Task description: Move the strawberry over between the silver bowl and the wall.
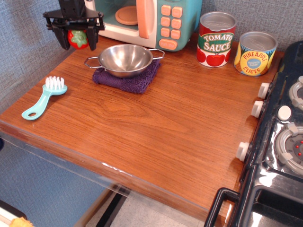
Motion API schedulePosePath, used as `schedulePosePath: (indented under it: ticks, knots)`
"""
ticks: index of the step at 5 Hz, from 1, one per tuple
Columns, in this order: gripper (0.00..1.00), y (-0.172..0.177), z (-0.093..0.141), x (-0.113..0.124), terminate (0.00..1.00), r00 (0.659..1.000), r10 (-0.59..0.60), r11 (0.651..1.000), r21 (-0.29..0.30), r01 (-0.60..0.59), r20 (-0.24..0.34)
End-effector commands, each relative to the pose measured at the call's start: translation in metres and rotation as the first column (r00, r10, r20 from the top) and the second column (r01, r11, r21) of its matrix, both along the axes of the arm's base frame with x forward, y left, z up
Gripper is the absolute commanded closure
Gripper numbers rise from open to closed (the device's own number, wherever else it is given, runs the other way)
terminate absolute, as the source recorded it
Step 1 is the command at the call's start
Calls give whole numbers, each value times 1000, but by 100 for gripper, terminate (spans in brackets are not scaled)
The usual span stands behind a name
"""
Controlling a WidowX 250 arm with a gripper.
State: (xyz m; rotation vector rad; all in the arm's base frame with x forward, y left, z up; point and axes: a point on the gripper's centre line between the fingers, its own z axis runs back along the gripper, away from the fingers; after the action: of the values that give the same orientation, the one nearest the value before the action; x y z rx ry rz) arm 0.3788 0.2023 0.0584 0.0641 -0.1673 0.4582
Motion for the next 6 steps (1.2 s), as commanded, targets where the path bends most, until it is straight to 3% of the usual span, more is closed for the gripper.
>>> schedulePosePath:
  ticks: [1,2,3,4,5,6]
  knots:
    - [100,15,-5,2,0,999,3,998,58,-1,-39]
    - [0,16,-10,3,0,999,0,998,57,3,-54]
    - [0,21,-4,2,0,999,1,999,47,2,-49]
    - [0,21,32,2,0,998,-51,997,54,50,25]
    - [0,12,79,-6,0,984,-153,984,108,142,95]
    - [0,-7,106,-26,0,962,-253,966,88,245,101]
